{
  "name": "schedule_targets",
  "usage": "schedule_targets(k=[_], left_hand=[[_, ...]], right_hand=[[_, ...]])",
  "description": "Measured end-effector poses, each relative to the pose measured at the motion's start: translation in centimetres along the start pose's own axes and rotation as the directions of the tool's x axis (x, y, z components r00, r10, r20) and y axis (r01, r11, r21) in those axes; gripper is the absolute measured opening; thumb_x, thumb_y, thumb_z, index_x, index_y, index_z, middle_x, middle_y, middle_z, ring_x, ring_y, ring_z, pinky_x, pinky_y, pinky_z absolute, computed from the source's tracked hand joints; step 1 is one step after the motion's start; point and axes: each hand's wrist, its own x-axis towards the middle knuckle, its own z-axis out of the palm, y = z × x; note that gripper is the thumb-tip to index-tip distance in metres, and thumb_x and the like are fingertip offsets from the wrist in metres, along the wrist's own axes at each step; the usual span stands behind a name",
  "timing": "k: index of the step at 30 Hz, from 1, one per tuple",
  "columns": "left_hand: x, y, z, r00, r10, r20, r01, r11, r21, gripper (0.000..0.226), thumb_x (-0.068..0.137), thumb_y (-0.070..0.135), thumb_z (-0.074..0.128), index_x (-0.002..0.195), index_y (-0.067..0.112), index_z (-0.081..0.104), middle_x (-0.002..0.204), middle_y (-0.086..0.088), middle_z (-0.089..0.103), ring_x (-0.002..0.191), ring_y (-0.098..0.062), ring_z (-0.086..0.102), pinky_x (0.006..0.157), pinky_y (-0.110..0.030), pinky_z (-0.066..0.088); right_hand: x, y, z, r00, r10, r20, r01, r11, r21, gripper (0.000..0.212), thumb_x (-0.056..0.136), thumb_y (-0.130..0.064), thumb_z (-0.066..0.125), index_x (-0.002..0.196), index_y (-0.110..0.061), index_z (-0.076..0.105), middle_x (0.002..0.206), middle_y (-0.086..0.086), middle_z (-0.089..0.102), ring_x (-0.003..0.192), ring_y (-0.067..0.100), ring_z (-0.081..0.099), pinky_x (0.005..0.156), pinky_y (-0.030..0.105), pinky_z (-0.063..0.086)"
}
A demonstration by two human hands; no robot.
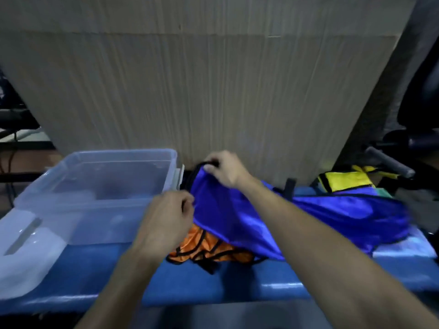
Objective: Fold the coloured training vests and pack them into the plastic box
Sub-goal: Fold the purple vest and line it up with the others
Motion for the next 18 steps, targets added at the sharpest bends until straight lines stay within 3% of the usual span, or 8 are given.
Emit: schedule_targets(k=[2,4,7,9,12,15,18], left_hand=[[0.2,-2.8,1.1,0.994,-0.067,0.083,0.044,0.966,0.255,0.020,0.096,0.017,0.048,0.086,0.011,0.065,0.083,-0.009,0.070,0.085,-0.032,0.068,0.069,-0.038,0.050],[0.3,-4.4,1.6,0.973,-0.173,0.150,0.079,0.868,0.491,0.021,0.100,0.027,0.044,0.099,0.018,0.064,0.108,-0.006,0.069,0.104,-0.029,0.065,0.079,-0.036,0.047],[0.8,-4.5,2.1,0.949,-0.206,0.238,0.006,0.766,0.643,0.027,0.103,0.042,0.040,0.113,0.025,0.058,0.118,-0.001,0.062,0.111,-0.025,0.062,0.088,-0.033,0.049],[1.4,-2.6,2.8,0.951,-0.146,0.271,-0.065,0.766,0.640,0.031,0.104,0.047,0.039,0.117,0.025,0.056,0.123,-0.001,0.061,0.115,-0.025,0.062,0.090,-0.035,0.048],[2.4,2.1,5.7,0.951,0.073,0.300,-0.226,0.827,0.514,0.030,0.103,0.047,0.042,0.120,0.026,0.056,0.125,0.000,0.060,0.117,-0.028,0.060,0.088,-0.039,0.048],[2.8,6.8,10.3,0.880,0.278,0.384,-0.409,0.855,0.318,0.027,0.102,0.044,0.046,0.120,0.029,0.058,0.122,0.004,0.060,0.116,-0.028,0.060,0.085,-0.041,0.050],[3.0,9.6,15.2,0.781,0.419,0.462,-0.554,0.807,0.204,0.029,0.102,0.040,0.049,0.129,0.030,0.054,0.124,0.006,0.054,0.118,-0.024,0.056,0.088,-0.042,0.051]], right_hand=[[-0.1,1.0,3.2,0.999,0.017,0.041,-0.022,0.994,0.111,0.017,0.092,-0.012,0.068,0.108,-0.013,0.076,0.108,0.006,0.075,0.093,0.014,0.066,0.090,0.026,0.048],[-0.6,1.6,4.5,0.998,0.005,0.065,-0.016,0.986,0.166,0.026,0.094,-0.011,0.066,0.119,-0.016,0.072,0.119,0.004,0.071,0.095,0.015,0.070,0.095,0.027,0.050],[-2.1,2.1,3.6,0.999,-0.050,0.020,0.044,0.967,0.253,0.030,0.095,-0.005,0.062,0.124,-0.012,0.068,0.124,0.006,0.065,0.099,0.018,0.072,0.090,0.023,0.052],[-3.7,3.0,1.7,0.995,-0.092,-0.047,0.101,0.958,0.269,0.028,0.095,-0.002,0.061,0.121,-0.011,0.069,0.121,0.005,0.065,0.096,0.016,0.072,0.087,0.023,0.054],[-7.3,6.1,-2.4,0.986,-0.061,-0.153,0.097,0.966,0.239,0.025,0.092,-0.001,0.064,0.113,-0.012,0.071,0.113,0.004,0.068,0.089,0.012,0.072,0.084,0.020,0.054],[-11.4,11.1,-6.9,0.945,0.037,-0.325,-0.010,0.996,0.084,0.018,0.090,-0.007,0.069,0.105,-0.015,0.071,0.104,0.001,0.071,0.084,0.008,0.071,0.080,0.026,0.055],[-14.8,16.4,-10.6,0.882,0.154,-0.445,-0.223,0.969,-0.107,0.017,0.088,-0.008,0.071,0.105,-0.011,0.070,0.102,0.007,0.070,0.091,0.024,0.069,0.081,0.035,0.052]])
